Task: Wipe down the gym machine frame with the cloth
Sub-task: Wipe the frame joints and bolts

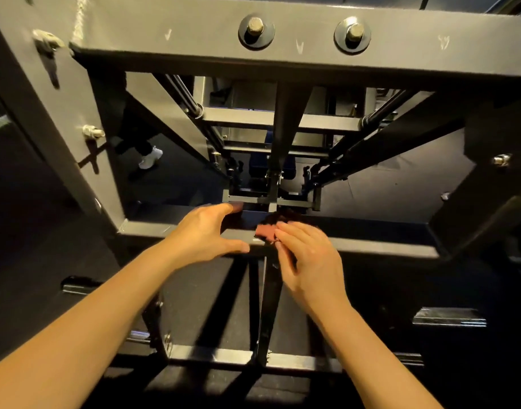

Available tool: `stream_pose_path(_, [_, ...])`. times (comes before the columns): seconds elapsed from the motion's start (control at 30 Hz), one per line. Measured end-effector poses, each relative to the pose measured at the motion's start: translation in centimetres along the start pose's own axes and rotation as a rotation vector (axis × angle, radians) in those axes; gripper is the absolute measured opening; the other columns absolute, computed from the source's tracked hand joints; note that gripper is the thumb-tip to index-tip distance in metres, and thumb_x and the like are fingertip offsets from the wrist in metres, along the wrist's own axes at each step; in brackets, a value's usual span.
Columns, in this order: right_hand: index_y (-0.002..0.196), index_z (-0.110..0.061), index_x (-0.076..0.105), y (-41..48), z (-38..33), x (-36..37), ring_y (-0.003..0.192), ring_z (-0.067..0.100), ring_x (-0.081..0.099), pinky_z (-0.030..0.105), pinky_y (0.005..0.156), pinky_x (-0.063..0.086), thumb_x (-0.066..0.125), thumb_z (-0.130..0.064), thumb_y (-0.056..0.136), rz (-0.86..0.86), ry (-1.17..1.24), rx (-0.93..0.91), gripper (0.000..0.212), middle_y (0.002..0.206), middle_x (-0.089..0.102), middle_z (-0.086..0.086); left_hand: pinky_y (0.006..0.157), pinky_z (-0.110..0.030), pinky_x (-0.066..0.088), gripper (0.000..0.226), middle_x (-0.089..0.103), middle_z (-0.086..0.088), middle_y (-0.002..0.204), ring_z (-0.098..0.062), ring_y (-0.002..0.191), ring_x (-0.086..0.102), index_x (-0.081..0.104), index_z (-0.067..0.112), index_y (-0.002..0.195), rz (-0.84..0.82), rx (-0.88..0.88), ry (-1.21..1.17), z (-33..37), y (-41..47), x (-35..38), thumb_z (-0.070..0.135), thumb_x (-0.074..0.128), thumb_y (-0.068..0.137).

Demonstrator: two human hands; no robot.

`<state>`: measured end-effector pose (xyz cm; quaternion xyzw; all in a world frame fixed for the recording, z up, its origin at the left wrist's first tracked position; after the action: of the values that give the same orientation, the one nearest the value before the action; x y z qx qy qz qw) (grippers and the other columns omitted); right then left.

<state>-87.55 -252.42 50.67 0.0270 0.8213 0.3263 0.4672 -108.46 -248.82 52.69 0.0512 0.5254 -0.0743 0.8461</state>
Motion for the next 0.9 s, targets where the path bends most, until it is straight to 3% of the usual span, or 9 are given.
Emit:
stream_pose_path(0.13, [0.124, -0.019, 0.07, -1.7, 3.9, -2.7, 0.121, 0.018, 0.064, 0.042, 0.112, 0.044, 0.066, -0.019, 0.093, 0.132, -0.047, 0.192, 0.031, 0.123, 0.072, 0.0, 0.121, -0.04, 0.032, 0.092, 0.044, 0.002, 0.158, -0.017, 0.145, 0.04, 0.031, 0.027, 0.159, -0.02, 0.029, 0.008, 0.4, -0.4, -0.1, 0.056, 0.076, 0.084])
stream_pose_path(0.23, [0.121, -0.019, 0.072, -1.4, 1.9, -1.6, 0.121, 0.017, 0.063, 0.039, 0.116, 0.037, 0.066, -0.016, 0.093, 0.194, -0.019, 0.282, 0.029, 0.12, 0.073, -0.001, 0.126, -0.046, 0.021, 0.097, 0.044, 0.0, 0.158, -0.018, 0.147, 0.038, 0.028, 0.026, 0.16, -0.004, 0.047, 0.088, -0.2, -0.7, -0.4, 0.065, 0.071, 0.082])
stream_pose_path(0.37, [0.121, -0.027, 0.072, 0.7, -6.3, 3.6, 0.126, 0.009, 0.057, 0.034, 0.12, 0.031, 0.062, -0.021, 0.093, 0.089, 0.037, 0.09, 0.03, 0.124, 0.07, -0.01, 0.126, -0.045, 0.018, 0.099, 0.042, 0.001, 0.159, -0.017, 0.149, 0.035, 0.027, 0.025, 0.16, 0.05, 0.008, 0.205, -2.8, -1.1, -1.7, 0.066, 0.071, 0.081])
stream_pose_path(0.47, [0.119, -0.018, 0.075, 2.0, -8.9, 5.6, 0.124, 0.013, 0.06, 0.03, 0.117, 0.033, 0.067, -0.023, 0.09, 0.033, 0.067, 0.012, 0.031, 0.125, 0.072, -0.003, 0.124, -0.043, 0.022, 0.098, 0.045, 0.001, 0.157, -0.018, 0.146, 0.04, 0.026, 0.027, 0.16, 0.053, -0.011, 0.184, -4.5, -1.2, -2.7, 0.065, 0.071, 0.082])
stream_pose_path(0.57, [0.124, -0.02, 0.073, 1.2, -6.8, 4.1, 0.127, 0.012, 0.059, 0.034, 0.119, 0.035, 0.056, -0.03, 0.095, -0.008, 0.021, 0.006, 0.035, 0.13, 0.07, -0.004, 0.116, -0.042, 0.036, 0.099, 0.051, 0.001, 0.153, -0.021, 0.14, 0.048, 0.029, 0.029, 0.159, 0.033, -0.01, 0.114, -5.6, -1.0, -3.4, 0.068, 0.072, 0.079])
stream_pose_path(0.67, [0.126, -0.02, 0.069, -0.5, -1.7, 0.7, 0.128, 0.012, 0.059, 0.041, 0.118, 0.038, 0.053, -0.031, 0.098, 0.109, -0.056, 0.151, 0.035, 0.129, 0.069, -0.003, 0.11, -0.04, 0.042, 0.097, 0.054, 0.001, 0.149, -0.022, 0.137, 0.049, 0.033, 0.029, 0.157, 0.046, 0.009, 0.111, -6.1, -0.8, -3.6, 0.065, 0.076, 0.077])
stream_pose_path(0.77, [0.123, -0.017, 0.071, -1.8, 1.3, -1.3, 0.124, 0.017, 0.062, 0.037, 0.117, 0.037, 0.059, -0.02, 0.097, 0.229, -0.131, 0.305, 0.028, 0.125, 0.071, 0.0, 0.114, -0.042, 0.041, 0.097, 0.054, 0.001, 0.149, -0.022, 0.139, 0.048, 0.036, 0.027, 0.156, 0.063, 0.023, 0.074, -6.5, -0.9, -3.2, 0.067, 0.075, 0.075])
stream_pose_path(0.9, [0.118, -0.013, 0.072, -1.0, -3.1, 2.2, 0.123, 0.019, 0.061, 0.046, 0.116, 0.039, 0.058, -0.018, 0.095, 0.332, -0.172, 0.391, 0.028, 0.122, 0.071, 0.002, 0.114, -0.043, 0.041, 0.098, 0.052, -0.001, 0.151, -0.022, 0.141, 0.046, 0.037, 0.028, 0.155, 0.088, 0.019, 0.049, -7.1, -1.0, -2.7, 0.069, 0.075, 0.074])
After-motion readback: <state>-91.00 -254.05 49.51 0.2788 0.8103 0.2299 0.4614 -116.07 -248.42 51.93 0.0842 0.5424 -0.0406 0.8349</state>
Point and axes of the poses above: each hand's wrist, its own y-axis towards the middle knuckle, its own x-axis out of the palm, z = x × y, the point moved 5 cm from there along y, towards the middle knuckle
